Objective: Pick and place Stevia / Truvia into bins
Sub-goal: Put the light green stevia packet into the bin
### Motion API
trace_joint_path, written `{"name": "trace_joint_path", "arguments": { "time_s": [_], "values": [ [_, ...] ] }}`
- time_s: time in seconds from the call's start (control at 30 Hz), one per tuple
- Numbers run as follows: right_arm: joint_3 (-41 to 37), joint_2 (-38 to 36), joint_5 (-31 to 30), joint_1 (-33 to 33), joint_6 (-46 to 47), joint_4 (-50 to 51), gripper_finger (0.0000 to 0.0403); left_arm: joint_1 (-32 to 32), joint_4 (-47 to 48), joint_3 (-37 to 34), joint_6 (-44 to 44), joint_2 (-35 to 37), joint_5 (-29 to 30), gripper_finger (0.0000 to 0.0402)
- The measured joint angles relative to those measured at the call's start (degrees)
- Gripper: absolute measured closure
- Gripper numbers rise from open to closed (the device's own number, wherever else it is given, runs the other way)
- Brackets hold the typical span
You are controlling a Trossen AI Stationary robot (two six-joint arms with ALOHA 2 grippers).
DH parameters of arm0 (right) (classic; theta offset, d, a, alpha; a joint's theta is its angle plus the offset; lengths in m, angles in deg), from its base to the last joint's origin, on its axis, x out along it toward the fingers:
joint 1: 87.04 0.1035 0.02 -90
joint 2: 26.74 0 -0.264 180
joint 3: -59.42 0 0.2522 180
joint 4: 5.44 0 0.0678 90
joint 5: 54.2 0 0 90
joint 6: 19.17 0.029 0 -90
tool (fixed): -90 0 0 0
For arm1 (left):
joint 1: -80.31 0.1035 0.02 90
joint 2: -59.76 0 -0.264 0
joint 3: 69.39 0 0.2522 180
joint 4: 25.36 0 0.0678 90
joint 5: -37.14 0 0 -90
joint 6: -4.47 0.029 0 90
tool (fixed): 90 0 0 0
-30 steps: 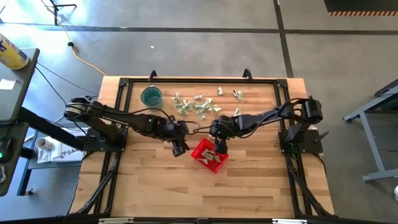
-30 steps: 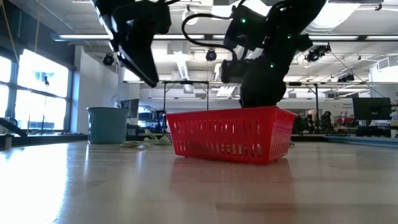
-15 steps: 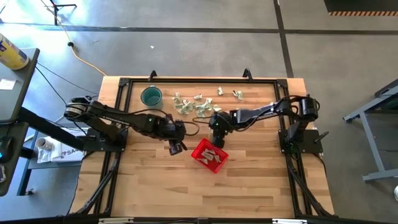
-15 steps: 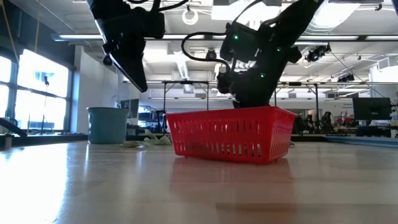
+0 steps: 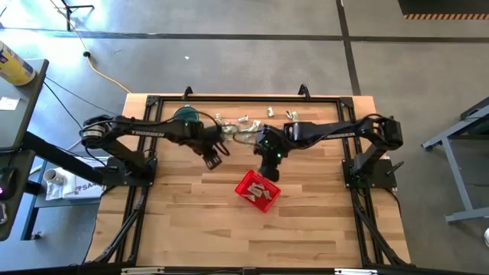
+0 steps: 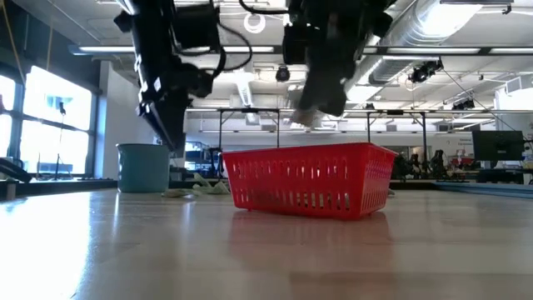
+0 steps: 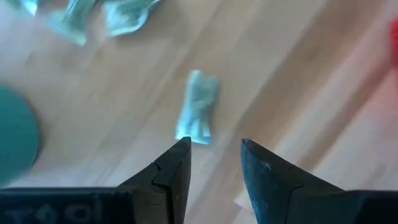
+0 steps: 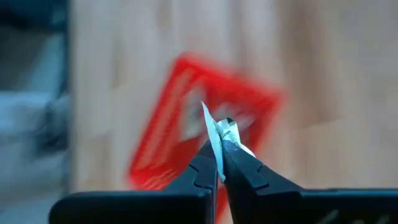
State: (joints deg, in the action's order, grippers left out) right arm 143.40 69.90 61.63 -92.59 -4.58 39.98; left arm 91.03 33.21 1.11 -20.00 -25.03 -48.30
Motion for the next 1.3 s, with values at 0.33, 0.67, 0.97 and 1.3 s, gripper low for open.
{"name": "trace_joint_path", "arguments": {
  "time_s": [0.33, 0.67, 0.97, 1.3],
  "values": [
    [-3.56, 0.55, 1.95, 5.79, 3.15, 0.16, 0.0330, 2.75, -6.83, -3.63, -0.02, -1.18, -1.96, 0.0217],
    [-3.57, -0.47, -7.41, 6.73, 6.19, 0.20, 0.0195, 2.76, -6.75, -3.61, 0.17, -3.88, -1.27, 0.0126],
    [-3.61, -2.20, -14.07, 6.68, 5.85, 3.64, 0.0180, 2.27, -8.61, -3.62, 0.66, -8.74, -0.90, 0.0138],
    [-3.57, -2.25, -17.94, 6.68, 4.63, 6.30, 0.0183, -0.35, -9.89, -3.46, 1.04, -12.74, 1.31, 0.0264]
  ]
}}
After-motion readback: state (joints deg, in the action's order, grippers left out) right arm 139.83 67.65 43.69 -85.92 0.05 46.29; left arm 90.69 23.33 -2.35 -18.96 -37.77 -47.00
